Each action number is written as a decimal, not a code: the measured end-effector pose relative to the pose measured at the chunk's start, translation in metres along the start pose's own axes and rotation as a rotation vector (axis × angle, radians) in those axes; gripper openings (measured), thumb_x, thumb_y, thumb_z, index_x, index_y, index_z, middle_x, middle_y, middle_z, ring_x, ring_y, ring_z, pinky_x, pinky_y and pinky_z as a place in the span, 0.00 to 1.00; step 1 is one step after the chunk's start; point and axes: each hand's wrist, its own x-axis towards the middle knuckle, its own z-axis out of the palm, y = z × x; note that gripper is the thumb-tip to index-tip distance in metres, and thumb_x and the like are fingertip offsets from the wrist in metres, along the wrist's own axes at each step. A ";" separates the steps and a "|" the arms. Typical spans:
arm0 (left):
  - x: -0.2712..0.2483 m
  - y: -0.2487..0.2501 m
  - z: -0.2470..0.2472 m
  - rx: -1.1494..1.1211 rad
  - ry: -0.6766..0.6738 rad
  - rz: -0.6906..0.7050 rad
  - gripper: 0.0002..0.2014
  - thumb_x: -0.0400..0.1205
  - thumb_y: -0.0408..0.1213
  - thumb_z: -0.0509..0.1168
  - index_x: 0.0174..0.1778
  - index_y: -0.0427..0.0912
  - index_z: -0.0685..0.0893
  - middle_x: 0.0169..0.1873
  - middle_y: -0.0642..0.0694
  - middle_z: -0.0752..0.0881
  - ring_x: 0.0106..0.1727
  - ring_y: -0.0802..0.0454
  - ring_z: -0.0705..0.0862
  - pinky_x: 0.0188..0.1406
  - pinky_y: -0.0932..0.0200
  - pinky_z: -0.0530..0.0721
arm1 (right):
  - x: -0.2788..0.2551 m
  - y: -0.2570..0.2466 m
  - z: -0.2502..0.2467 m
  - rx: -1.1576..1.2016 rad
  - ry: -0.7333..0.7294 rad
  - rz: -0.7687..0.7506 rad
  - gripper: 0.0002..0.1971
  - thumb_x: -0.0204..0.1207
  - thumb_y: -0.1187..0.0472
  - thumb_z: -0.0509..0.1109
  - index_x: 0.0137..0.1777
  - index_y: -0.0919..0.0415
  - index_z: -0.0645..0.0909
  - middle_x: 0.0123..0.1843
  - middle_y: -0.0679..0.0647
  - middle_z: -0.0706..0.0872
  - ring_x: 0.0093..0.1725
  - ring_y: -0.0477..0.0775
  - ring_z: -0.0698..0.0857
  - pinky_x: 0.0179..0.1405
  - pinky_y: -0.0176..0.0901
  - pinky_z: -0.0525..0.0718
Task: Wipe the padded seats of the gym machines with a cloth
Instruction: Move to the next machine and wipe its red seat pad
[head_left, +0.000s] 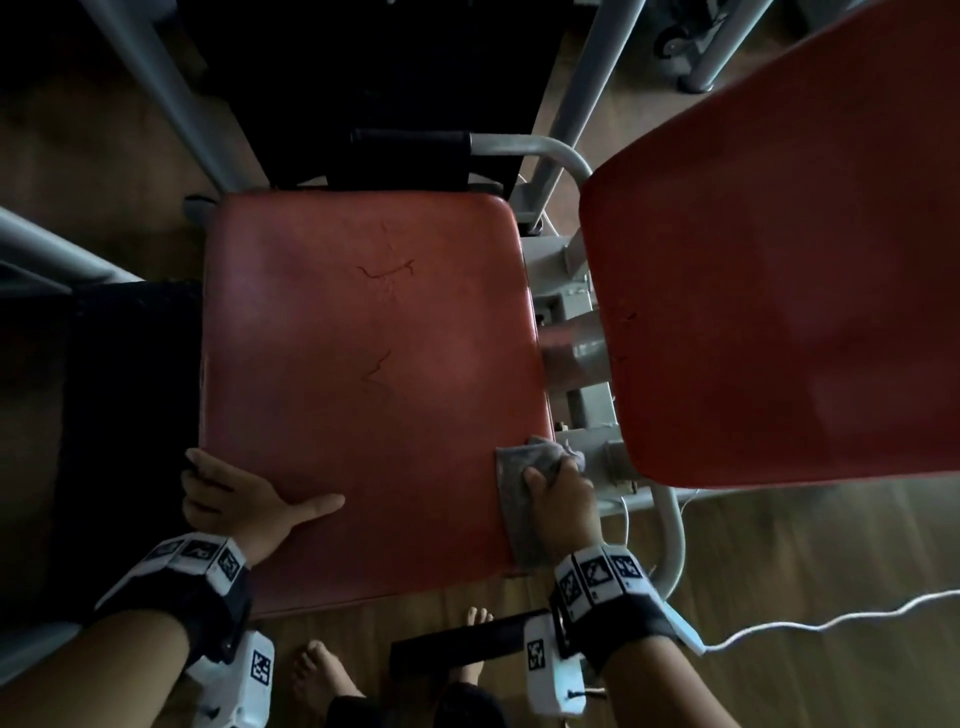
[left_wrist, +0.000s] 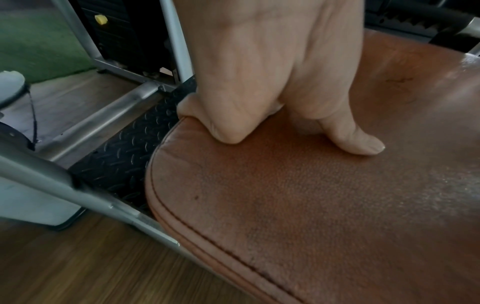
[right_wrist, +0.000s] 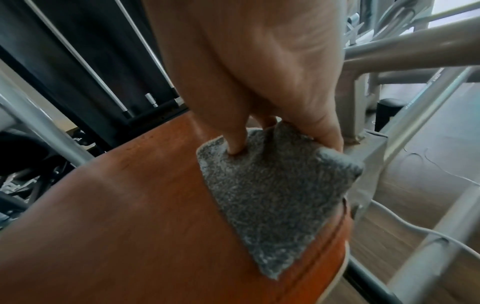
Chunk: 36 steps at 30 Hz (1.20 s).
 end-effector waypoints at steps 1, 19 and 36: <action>0.000 0.000 0.000 0.009 -0.003 0.002 0.85 0.42 0.62 0.84 0.82 0.42 0.30 0.83 0.33 0.45 0.82 0.30 0.51 0.78 0.30 0.54 | 0.004 -0.002 0.000 0.000 0.011 -0.023 0.23 0.81 0.52 0.65 0.74 0.58 0.69 0.65 0.64 0.81 0.62 0.64 0.82 0.60 0.48 0.79; -0.003 0.004 -0.006 0.014 -0.044 -0.012 0.86 0.40 0.63 0.83 0.81 0.42 0.29 0.83 0.33 0.43 0.82 0.30 0.49 0.78 0.30 0.56 | -0.005 -0.009 0.000 -0.082 0.005 -0.118 0.37 0.82 0.55 0.64 0.85 0.61 0.50 0.77 0.69 0.66 0.73 0.67 0.73 0.67 0.50 0.74; -0.005 0.005 -0.011 0.009 -0.094 0.000 0.87 0.36 0.66 0.79 0.81 0.43 0.28 0.82 0.32 0.41 0.82 0.29 0.48 0.76 0.28 0.56 | 0.059 -0.081 0.011 -0.215 0.156 -0.293 0.40 0.84 0.47 0.58 0.86 0.57 0.38 0.82 0.67 0.53 0.78 0.73 0.63 0.71 0.72 0.68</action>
